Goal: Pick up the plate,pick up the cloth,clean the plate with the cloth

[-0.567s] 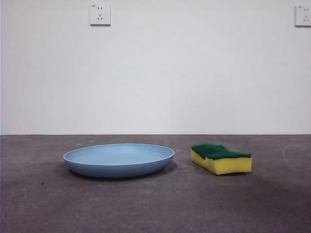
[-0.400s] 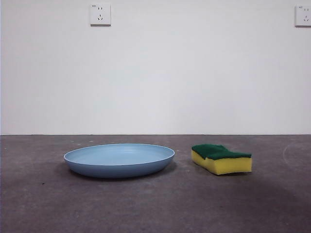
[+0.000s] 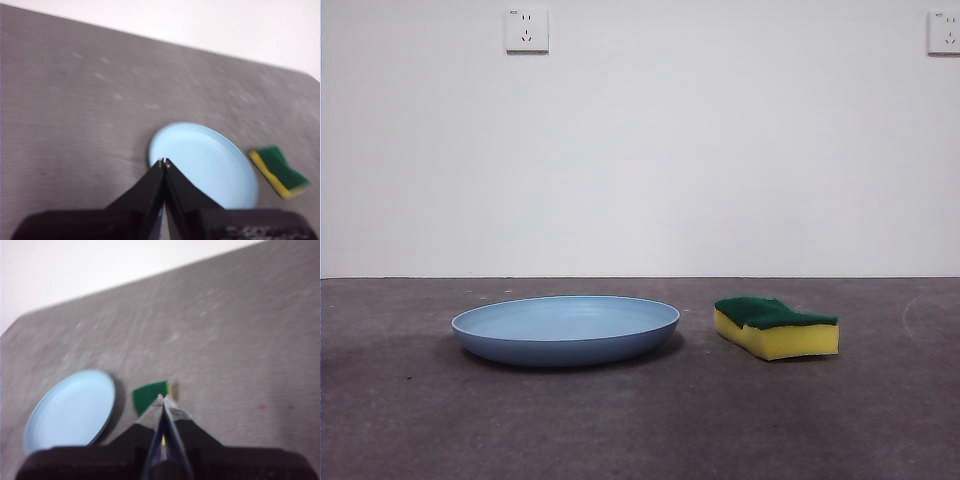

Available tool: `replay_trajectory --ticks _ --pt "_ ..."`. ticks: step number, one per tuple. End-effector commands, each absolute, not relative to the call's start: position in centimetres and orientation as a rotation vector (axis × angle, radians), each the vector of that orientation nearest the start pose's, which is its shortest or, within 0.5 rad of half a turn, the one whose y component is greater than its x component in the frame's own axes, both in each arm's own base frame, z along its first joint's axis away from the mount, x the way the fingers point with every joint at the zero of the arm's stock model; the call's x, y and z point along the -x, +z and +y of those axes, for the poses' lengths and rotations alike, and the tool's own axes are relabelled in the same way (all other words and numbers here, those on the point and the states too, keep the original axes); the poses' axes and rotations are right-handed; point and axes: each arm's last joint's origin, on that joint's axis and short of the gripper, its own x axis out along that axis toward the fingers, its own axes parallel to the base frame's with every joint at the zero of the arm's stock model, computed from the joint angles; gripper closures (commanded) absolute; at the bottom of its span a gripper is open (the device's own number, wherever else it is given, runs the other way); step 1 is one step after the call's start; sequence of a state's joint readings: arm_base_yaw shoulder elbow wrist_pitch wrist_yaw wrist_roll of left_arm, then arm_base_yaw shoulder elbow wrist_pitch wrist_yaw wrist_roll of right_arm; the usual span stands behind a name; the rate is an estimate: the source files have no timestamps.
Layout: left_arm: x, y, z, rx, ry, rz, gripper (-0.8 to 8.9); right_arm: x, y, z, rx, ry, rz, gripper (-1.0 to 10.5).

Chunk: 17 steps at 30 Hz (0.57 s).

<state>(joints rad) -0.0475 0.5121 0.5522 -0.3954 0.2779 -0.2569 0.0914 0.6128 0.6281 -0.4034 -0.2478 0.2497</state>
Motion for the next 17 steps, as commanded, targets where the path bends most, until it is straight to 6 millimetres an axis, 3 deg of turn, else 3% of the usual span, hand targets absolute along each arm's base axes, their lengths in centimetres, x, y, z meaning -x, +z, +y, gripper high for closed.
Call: replay_trajectory --ticks 1,4,6,8,10,12,17 --pt "-13.5 27.5 -1.6 0.263 -0.366 0.469 8.18 -14.8 29.1 2.3 -0.221 0.365 0.492 9.5" --pt "-14.8 27.9 -1.9 0.278 -0.441 0.540 8.13 -16.0 29.4 2.5 -0.192 0.414 0.564 9.3" --pt "-15.5 27.9 -2.0 0.294 -0.471 0.576 7.96 -16.8 29.4 2.6 -0.186 0.415 0.608 8.4" --pt "-16.1 27.9 -2.2 0.307 -0.499 0.603 6.65 -17.4 29.3 2.7 -0.192 0.411 0.645 6.9" --pt "-16.6 27.7 -2.2 0.312 -0.503 0.618 4.69 -17.9 29.0 2.7 -0.196 0.407 0.676 4.9" --pt "-17.0 27.6 -2.2 0.310 -0.489 0.621 3.67 -18.2 28.7 2.7 -0.203 0.403 0.701 3.5" --pt "-18.3 27.2 -2.2 0.328 -0.469 0.615 3.74 -18.5 28.4 2.8 -0.211 0.399 0.715 3.5"
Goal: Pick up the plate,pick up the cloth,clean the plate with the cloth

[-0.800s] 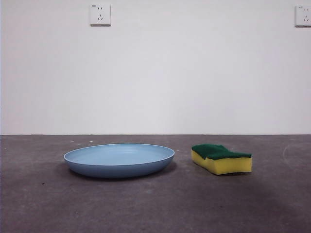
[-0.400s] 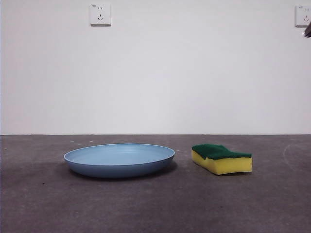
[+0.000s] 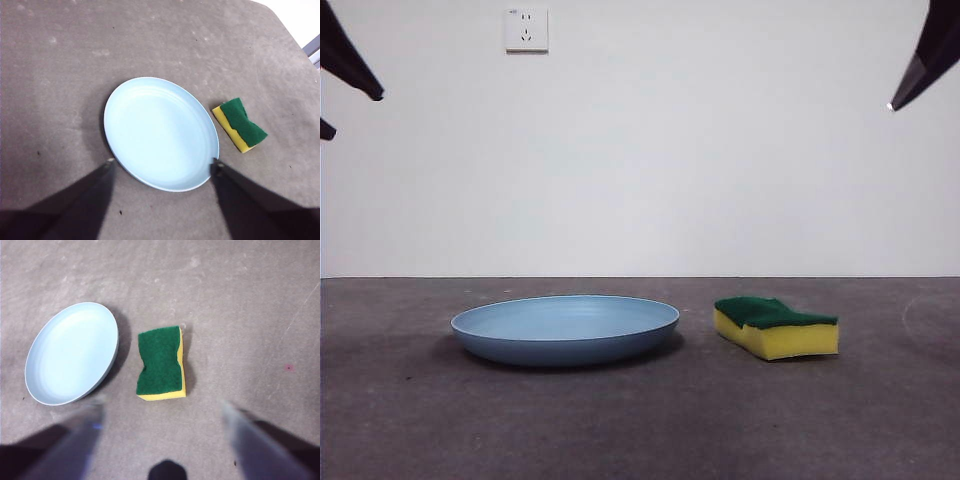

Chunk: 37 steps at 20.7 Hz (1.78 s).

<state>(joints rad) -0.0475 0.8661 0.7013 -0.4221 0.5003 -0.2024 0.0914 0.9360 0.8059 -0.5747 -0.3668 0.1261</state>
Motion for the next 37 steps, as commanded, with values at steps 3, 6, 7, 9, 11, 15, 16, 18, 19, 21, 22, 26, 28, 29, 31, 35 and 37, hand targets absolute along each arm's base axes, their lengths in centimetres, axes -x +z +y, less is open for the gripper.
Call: replay_trajectory --ticks 3,6,7,9,11,15,16,18,19,21,22,26,28,29,31,35,37 --pt "-20.9 27.2 -2.3 0.331 -0.454 0.625 3.78 -18.6 28.4 2.8 -0.239 0.389 0.719 3.5" --pt "-24.7 27.3 -2.7 0.309 -0.448 0.729 3.78 -18.6 28.4 2.8 -0.248 0.386 0.721 3.5" --pt "-26.0 27.2 -2.9 0.297 -0.454 0.774 3.78 -18.6 28.4 2.8 -0.254 0.383 0.723 3.5" --pt "-28.6 26.7 -3.5 0.270 -0.462 0.865 3.77 -18.6 28.4 2.8 -0.254 0.383 0.723 3.5" --pt "-30.7 25.8 -4.4 0.239 -0.440 0.945 3.78 -18.6 28.4 2.8 -0.254 0.383 0.723 3.5" --pt "-33.3 23.3 -6.4 0.179 -0.405 1.028 3.78 -18.5 28.4 2.8 -0.254 0.383 0.725 3.5" --pt "-33.6 22.6 -6.9 0.157 -0.390 1.041 3.78 -18.5 28.4 2.8 -0.254 0.383 0.725 3.5" --pt "-34.1 21.0 -7.6 0.112 -0.350 1.085 3.78 -18.5 28.4 2.8 -0.254 0.383 0.725 3.5" --pt "-34.3 20.2 -8.0 0.101 -0.344 1.109 3.78 -18.5 28.4 2.8 -0.254 0.383 0.725 3.5" --pt "-34.6 18.7 -8.5 0.088 -0.353 1.153 3.78 -18.5 28.4 2.8 -0.254 0.383 0.725 3.5" --pt "-34.7 18.0 -8.8 0.080 -0.353 1.168 3.78 -18.5 28.4 2.8 -0.254 0.383 0.725 3.5" --pt "-35.2 16.5 -9.8 0.030 -0.360 1.175 3.78 -18.5 28.4 2.8 -0.253 0.383 0.725 3.5" --pt "-35.2 16.4 -10.2 0.011 -0.351 1.167 3.81 -18.5 28.4 2.8 -0.253 0.383 0.725 3.5" --pt "-35.2 16.4 -10.3 0.005 -0.347 1.162 4.14 -18.5 28.4 2.8 -0.253 0.383 0.725 3.5" --pt "-35.2 16.2 -10.6 -0.009 -0.348 1.162 5.48 -18.5 28.4 2.8 -0.253 0.384 0.724 3.5" --pt "-35.1 16.1 -10.9 -0.074 -0.395 1.154 8.22 -18.5 28.4 2.8 -0.253 0.384 0.724 3.5" --pt "-35.1 16.1 -10.9 -0.076 -0.396 1.154 8.22 -18.5 28.4 2.8 -0.253 0.385 0.724 3.5"
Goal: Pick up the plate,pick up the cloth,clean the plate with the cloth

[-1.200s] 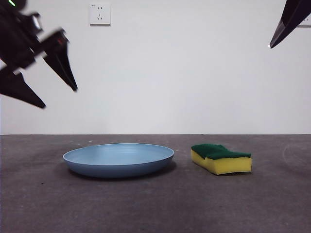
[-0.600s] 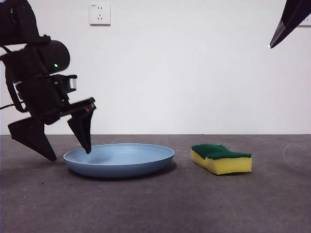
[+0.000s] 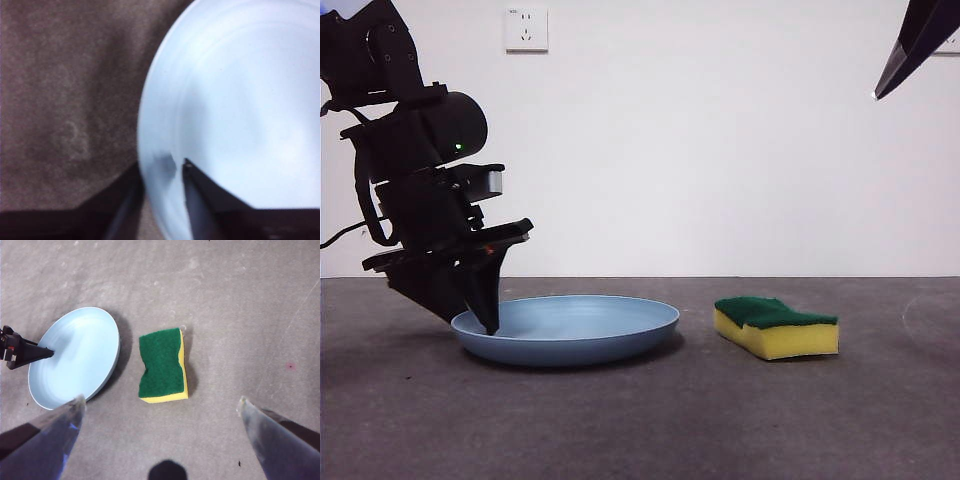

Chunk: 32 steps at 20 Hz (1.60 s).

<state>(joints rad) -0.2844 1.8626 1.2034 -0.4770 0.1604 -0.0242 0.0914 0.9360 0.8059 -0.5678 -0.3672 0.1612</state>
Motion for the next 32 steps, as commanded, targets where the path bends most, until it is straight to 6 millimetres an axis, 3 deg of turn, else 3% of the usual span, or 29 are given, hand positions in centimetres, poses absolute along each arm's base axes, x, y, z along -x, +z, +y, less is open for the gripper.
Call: replay_trajectory --ticks 1,5,9,13,17,23,27,32 --pt "-35.1 16.1 -10.9 -0.076 -0.396 1.154 8.22 -18.5 28.4 2.8 -0.253 0.385 0.724 3.5" --pt "-34.9 16.8 -10.9 -0.071 -0.404 1.142 8.22 -18.8 28.3 2.9 -0.225 0.422 0.730 3.5" --pt "-34.2 19.2 -10.6 -0.068 -0.409 1.090 8.22 -20.4 28.7 3.7 -0.204 0.497 0.806 4.0" --pt "-32.8 22.7 -10.2 -0.066 -0.417 1.008 8.22 -23.4 29.8 6.2 -0.081 0.602 0.862 4.5" --pt "-30.9 26.3 -9.7 -0.063 -0.423 0.927 8.22 -26.7 29.5 9.4 0.092 0.558 0.902 4.5" --pt "-28.7 29.3 -9.0 -0.079 -0.436 0.854 8.22 -31.0 24.2 13.0 0.214 0.551 1.055 4.5" --pt "-28.4 29.5 -8.9 -0.083 -0.436 0.861 8.22 -32.8 20.1 13.6 0.240 0.541 1.142 4.5" --pt "-28.3 29.5 -8.9 -0.085 -0.434 0.863 8.22 -33.7 17.9 14.0 0.240 0.543 1.175 4.5"
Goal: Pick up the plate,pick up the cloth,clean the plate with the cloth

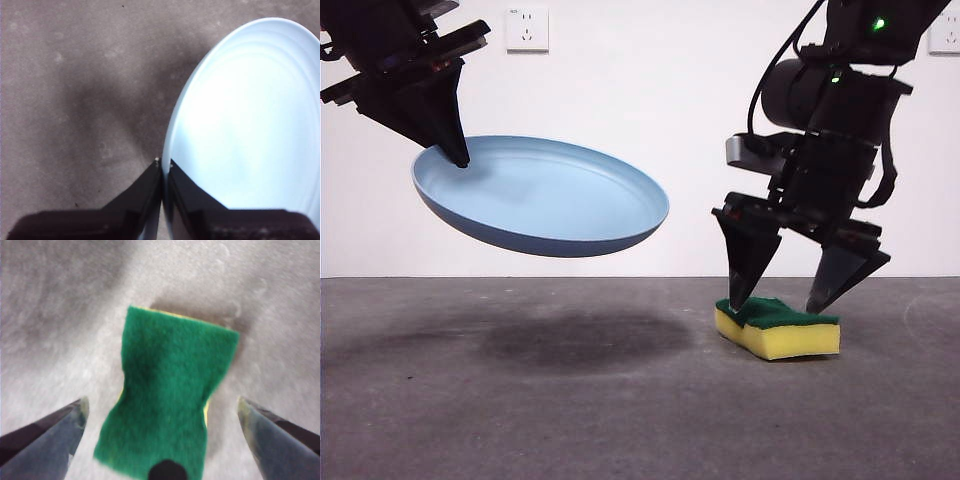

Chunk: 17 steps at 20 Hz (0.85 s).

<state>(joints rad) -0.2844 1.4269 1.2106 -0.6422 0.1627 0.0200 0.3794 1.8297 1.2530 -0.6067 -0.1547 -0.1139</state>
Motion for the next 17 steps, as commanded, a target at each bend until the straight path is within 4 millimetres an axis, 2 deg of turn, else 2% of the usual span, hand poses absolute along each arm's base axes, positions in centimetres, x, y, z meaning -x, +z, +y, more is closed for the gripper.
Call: replay_trajectory --ticks 1,5,6,9,11,12,17 --pt "-28.35 29.46 -8.89 -0.086 -0.435 0.863 8.22 -33.74 17.61 13.99 0.241 0.542 1.183 4.5" --pt "-28.37 29.49 -8.89 -0.091 -0.437 0.858 8.22 -34.00 16.64 14.05 0.243 0.539 1.204 4.5" --pt "-28.38 29.49 -8.90 -0.092 -0.438 0.857 8.22 -34.05 16.66 14.08 0.242 0.538 1.198 4.8" --pt "-28.41 29.52 -8.90 -0.092 -0.436 0.853 8.22 -34.09 16.69 14.16 0.239 0.533 1.191 7.2" --pt "-28.42 29.52 -8.90 -0.092 -0.436 0.852 8.22 -34.09 16.68 14.16 0.239 0.534 1.192 9.2" --pt "-28.43 29.54 -8.91 -0.092 -0.436 0.850 8.22 -34.08 16.68 14.14 0.239 0.533 1.193 9.7" --pt "-28.38 29.49 -8.89 -0.092 -0.436 0.857 8.22 -34.21 16.69 13.88 0.234 0.523 1.191 9.6"
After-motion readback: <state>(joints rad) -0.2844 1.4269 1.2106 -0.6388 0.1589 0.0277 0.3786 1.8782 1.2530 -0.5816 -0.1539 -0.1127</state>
